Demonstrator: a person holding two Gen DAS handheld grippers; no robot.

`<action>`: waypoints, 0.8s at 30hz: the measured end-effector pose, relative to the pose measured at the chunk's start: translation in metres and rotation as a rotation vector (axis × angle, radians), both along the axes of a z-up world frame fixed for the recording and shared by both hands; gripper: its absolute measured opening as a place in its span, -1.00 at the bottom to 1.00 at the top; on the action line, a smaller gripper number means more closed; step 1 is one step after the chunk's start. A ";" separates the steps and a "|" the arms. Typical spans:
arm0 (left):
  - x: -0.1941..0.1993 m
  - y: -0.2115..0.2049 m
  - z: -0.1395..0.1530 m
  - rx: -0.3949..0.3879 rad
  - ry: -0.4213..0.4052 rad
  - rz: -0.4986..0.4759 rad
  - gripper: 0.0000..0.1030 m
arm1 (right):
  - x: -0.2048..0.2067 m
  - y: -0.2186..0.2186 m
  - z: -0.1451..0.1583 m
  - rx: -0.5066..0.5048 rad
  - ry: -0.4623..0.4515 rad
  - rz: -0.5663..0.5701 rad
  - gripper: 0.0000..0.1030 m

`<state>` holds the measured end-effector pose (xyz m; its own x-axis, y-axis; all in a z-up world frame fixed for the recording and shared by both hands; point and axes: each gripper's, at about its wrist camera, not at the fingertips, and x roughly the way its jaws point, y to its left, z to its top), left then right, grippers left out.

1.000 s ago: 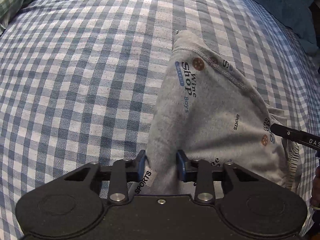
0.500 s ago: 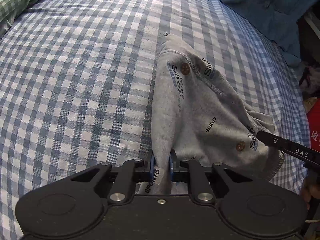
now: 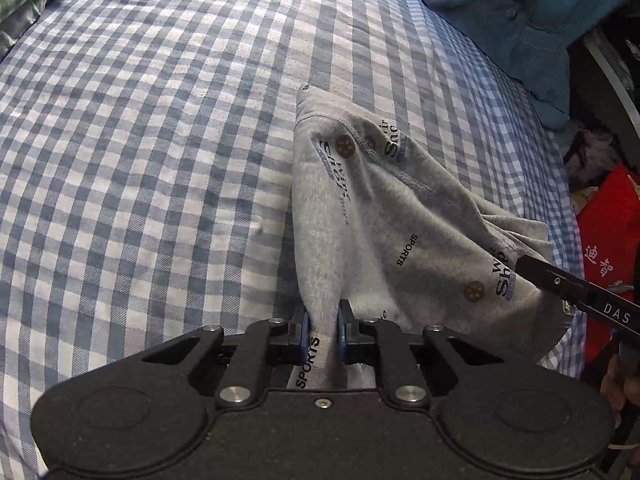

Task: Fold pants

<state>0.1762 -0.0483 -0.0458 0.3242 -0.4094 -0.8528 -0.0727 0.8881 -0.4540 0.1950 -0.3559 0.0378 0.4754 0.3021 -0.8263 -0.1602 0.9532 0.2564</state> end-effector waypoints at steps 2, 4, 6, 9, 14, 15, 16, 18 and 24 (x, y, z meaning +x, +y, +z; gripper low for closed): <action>-0.010 0.013 0.002 -0.009 0.004 0.008 -0.73 | -0.007 0.011 0.003 -0.006 0.004 0.016 -0.63; -0.020 0.029 0.003 -0.014 0.010 0.022 -0.73 | -0.012 0.024 0.003 -0.008 0.012 0.034 -0.63; -0.028 0.045 0.003 -0.015 0.018 0.043 -0.73 | -0.015 0.039 0.002 -0.005 0.020 0.055 -0.63; -0.036 0.073 0.003 -0.006 0.023 0.074 -0.73 | -0.011 0.066 -0.001 -0.006 0.031 0.097 -0.63; -0.033 0.124 0.003 -0.004 0.019 0.164 -0.73 | 0.012 0.122 -0.006 -0.014 0.023 0.181 -0.63; -0.029 0.133 0.004 -0.004 0.013 0.182 -0.73 | 0.019 0.134 -0.007 -0.015 0.018 0.196 -0.63; -0.025 0.142 0.005 -0.005 0.001 0.199 -0.73 | 0.027 0.144 -0.007 -0.018 0.013 0.209 -0.63; -0.014 0.157 0.009 -0.003 -0.025 0.226 -0.73 | 0.044 0.164 -0.007 -0.024 0.001 0.229 -0.63; 0.024 0.196 0.009 -0.016 -0.076 0.327 -0.73 | 0.113 0.218 -0.007 -0.074 -0.016 0.302 -0.62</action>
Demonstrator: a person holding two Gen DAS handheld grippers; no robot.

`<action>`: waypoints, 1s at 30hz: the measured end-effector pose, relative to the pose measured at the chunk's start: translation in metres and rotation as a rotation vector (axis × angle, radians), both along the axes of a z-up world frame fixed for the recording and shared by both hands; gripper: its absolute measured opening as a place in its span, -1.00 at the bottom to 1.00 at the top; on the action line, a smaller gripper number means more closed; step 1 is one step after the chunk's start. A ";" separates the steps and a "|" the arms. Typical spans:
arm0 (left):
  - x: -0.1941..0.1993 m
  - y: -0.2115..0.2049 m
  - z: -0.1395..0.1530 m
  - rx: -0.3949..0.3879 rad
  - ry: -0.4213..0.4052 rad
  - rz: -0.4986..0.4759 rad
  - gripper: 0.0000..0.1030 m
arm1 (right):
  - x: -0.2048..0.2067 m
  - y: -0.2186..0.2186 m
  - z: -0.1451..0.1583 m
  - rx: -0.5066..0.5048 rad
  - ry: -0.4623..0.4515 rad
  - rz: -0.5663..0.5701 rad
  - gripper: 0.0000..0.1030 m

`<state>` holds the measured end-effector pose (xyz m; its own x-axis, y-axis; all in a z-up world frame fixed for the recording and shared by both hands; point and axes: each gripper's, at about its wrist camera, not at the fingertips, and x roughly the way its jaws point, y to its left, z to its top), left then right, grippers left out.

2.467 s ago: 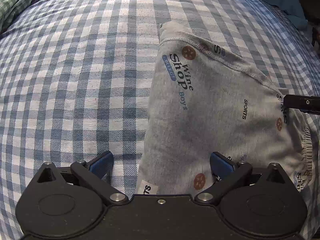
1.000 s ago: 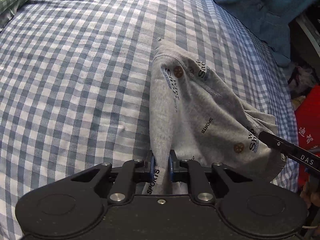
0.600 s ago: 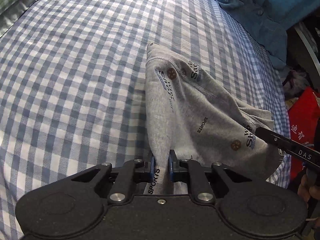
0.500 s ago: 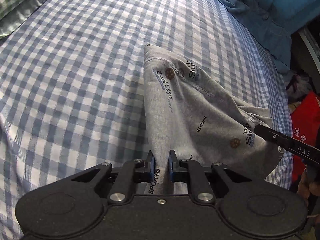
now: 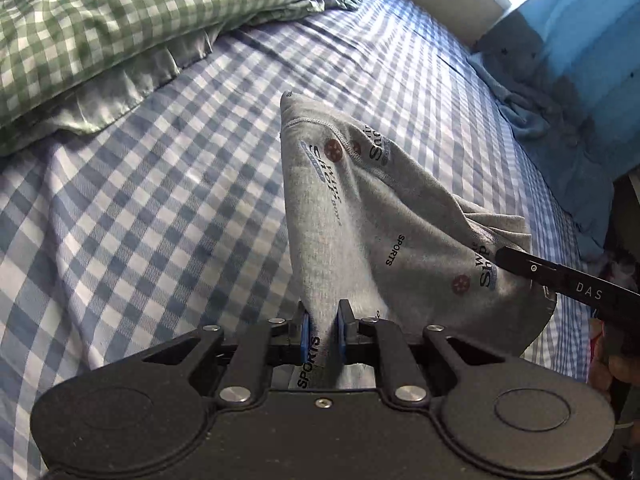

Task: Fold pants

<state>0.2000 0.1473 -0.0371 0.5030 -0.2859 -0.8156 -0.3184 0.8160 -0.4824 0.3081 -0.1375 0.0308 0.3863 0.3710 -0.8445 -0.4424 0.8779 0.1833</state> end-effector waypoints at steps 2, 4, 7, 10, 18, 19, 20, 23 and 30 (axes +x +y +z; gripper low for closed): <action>0.012 0.007 -0.003 -0.005 -0.013 0.032 -0.73 | 0.023 0.015 -0.003 -0.035 -0.002 0.017 -0.62; 0.024 0.014 -0.008 -0.007 -0.015 0.052 -0.73 | 0.044 0.029 -0.007 -0.062 0.009 0.021 -0.62; 0.039 0.021 -0.019 -0.013 -0.006 0.069 -0.73 | 0.068 0.044 -0.017 -0.087 0.034 0.010 -0.62; 0.049 0.027 -0.029 -0.012 0.016 0.068 -0.73 | 0.080 0.057 -0.030 -0.115 0.061 0.014 -0.62; 0.047 0.036 -0.043 -0.022 0.053 0.058 -0.71 | 0.085 0.067 -0.049 -0.168 0.088 0.041 -0.60; 0.046 0.037 -0.044 -0.022 0.056 0.057 -0.71 | 0.085 0.066 -0.050 -0.168 0.091 0.036 -0.58; 0.046 0.037 -0.045 -0.023 0.059 0.056 -0.71 | 0.085 0.065 -0.051 -0.168 0.092 0.031 -0.57; 0.045 0.037 -0.047 -0.024 0.066 0.063 -0.70 | 0.085 0.066 -0.055 -0.183 0.088 0.022 -0.53; 0.036 0.040 -0.045 -0.005 0.085 0.091 -0.51 | 0.078 0.069 -0.055 -0.247 0.035 0.019 -0.14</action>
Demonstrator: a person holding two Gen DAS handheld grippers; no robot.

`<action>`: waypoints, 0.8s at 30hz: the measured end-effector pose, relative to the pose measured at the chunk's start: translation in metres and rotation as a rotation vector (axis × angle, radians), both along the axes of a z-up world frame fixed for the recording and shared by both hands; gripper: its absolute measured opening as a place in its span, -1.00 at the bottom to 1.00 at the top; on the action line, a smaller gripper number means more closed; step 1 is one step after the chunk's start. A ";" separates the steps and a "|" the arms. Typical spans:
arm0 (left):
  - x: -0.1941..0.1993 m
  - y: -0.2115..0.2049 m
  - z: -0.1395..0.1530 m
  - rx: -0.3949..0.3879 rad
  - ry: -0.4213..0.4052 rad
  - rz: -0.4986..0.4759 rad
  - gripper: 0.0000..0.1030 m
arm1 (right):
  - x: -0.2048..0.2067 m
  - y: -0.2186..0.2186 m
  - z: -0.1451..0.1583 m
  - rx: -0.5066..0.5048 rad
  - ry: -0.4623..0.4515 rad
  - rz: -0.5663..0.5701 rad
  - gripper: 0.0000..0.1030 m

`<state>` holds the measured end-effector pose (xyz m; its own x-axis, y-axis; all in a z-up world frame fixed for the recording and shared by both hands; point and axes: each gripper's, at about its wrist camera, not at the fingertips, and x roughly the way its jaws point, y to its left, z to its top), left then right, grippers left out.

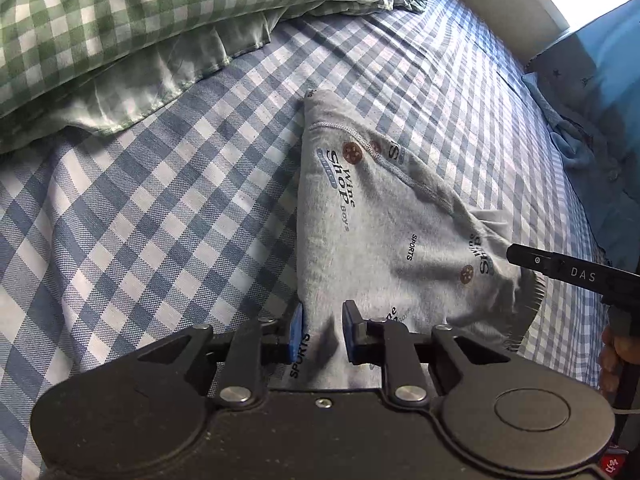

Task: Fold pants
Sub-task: 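Open both tools to release the folded pants on the bed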

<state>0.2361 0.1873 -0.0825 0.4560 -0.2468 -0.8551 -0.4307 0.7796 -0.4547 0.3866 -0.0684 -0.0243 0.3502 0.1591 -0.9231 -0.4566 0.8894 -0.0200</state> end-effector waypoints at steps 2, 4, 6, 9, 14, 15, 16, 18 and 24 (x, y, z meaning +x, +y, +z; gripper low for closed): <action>-0.003 0.003 0.004 0.008 -0.005 0.012 -0.48 | -0.003 -0.005 0.002 0.012 -0.004 -0.016 -0.02; -0.006 0.005 0.010 0.020 -0.018 0.022 -0.33 | -0.009 -0.010 0.006 0.026 -0.019 -0.036 0.15; -0.011 0.005 0.019 0.039 -0.035 0.031 -0.10 | -0.019 -0.017 0.013 0.049 -0.046 -0.052 0.29; -0.018 0.003 0.032 0.069 -0.060 0.032 0.16 | -0.035 -0.024 0.025 0.096 -0.090 -0.063 0.48; -0.036 -0.008 0.053 0.140 -0.097 0.027 0.62 | -0.066 -0.032 0.045 0.148 -0.173 -0.066 0.93; -0.040 -0.010 0.056 0.158 -0.107 0.028 0.67 | -0.073 -0.034 0.049 0.152 -0.194 -0.073 0.96; -0.045 -0.013 0.061 0.177 -0.121 0.030 0.80 | -0.079 -0.036 0.052 0.156 -0.213 -0.081 0.98; -0.055 -0.018 0.068 0.212 -0.142 0.040 0.98 | -0.091 -0.040 0.056 0.165 -0.244 -0.090 0.99; -0.093 -0.031 0.090 0.304 -0.194 0.075 0.98 | -0.137 -0.056 0.068 0.198 -0.322 -0.096 0.99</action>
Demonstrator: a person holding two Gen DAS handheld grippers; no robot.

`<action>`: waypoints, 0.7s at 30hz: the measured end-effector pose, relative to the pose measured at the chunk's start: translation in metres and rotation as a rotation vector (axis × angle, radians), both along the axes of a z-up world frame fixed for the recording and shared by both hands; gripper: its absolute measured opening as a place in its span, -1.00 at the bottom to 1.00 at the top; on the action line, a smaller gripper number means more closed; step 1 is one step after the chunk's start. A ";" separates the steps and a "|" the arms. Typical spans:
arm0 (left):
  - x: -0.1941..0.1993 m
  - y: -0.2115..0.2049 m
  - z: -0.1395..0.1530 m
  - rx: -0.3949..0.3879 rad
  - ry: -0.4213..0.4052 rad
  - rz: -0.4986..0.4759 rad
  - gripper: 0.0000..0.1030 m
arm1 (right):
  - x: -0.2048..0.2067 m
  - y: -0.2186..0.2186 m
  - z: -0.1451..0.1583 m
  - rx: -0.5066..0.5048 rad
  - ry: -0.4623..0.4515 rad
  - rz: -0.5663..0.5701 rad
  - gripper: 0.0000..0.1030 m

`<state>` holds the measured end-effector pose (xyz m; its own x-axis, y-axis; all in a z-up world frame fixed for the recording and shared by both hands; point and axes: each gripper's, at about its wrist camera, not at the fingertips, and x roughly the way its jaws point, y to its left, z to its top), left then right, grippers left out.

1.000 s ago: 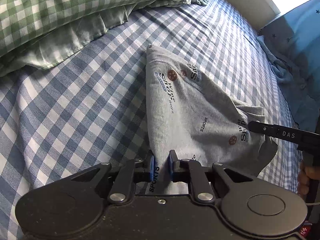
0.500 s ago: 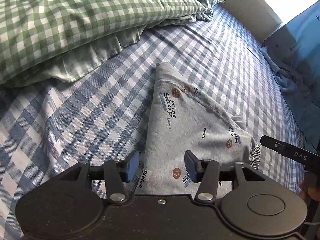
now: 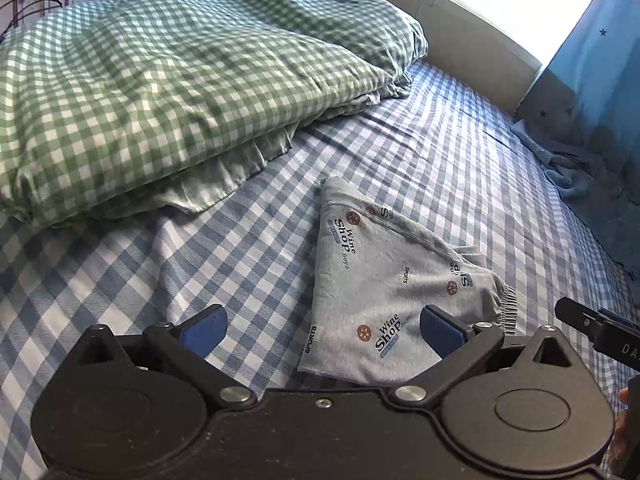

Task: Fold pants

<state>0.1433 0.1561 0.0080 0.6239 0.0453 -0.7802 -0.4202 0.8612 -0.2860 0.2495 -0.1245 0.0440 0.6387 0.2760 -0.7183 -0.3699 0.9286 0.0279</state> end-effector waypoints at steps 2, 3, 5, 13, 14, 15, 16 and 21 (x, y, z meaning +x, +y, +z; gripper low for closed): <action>-0.015 -0.009 0.006 0.043 -0.016 0.004 0.99 | -0.019 -0.006 0.003 0.011 -0.024 0.010 0.99; -0.021 -0.013 0.007 0.060 -0.022 0.003 0.98 | -0.027 -0.008 0.004 0.012 -0.034 0.015 0.99; -0.036 -0.023 0.010 0.090 -0.023 0.000 0.99 | -0.048 -0.013 0.006 0.011 -0.056 0.034 0.99; -0.100 -0.059 0.008 0.094 -0.034 0.006 0.99 | -0.120 -0.039 0.014 0.022 -0.102 0.062 0.99; -0.107 -0.063 0.008 0.095 -0.035 0.008 0.99 | -0.129 -0.041 0.014 0.024 -0.109 0.061 0.99; -0.113 -0.068 0.008 0.099 -0.037 0.009 0.99 | -0.137 -0.045 0.016 0.025 -0.119 0.058 0.99; -0.119 -0.071 0.008 0.104 -0.041 0.008 0.99 | -0.144 -0.048 0.017 0.026 -0.126 0.058 0.99; -0.150 -0.092 0.011 0.161 -0.085 0.002 0.99 | -0.176 -0.066 0.023 0.051 -0.153 0.028 0.99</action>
<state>-0.0065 0.0644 0.0191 0.6872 0.1665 -0.7071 -0.4023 0.8977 -0.1796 0.0731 -0.1901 0.0672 0.7314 0.3286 -0.5976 -0.3991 0.9168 0.0156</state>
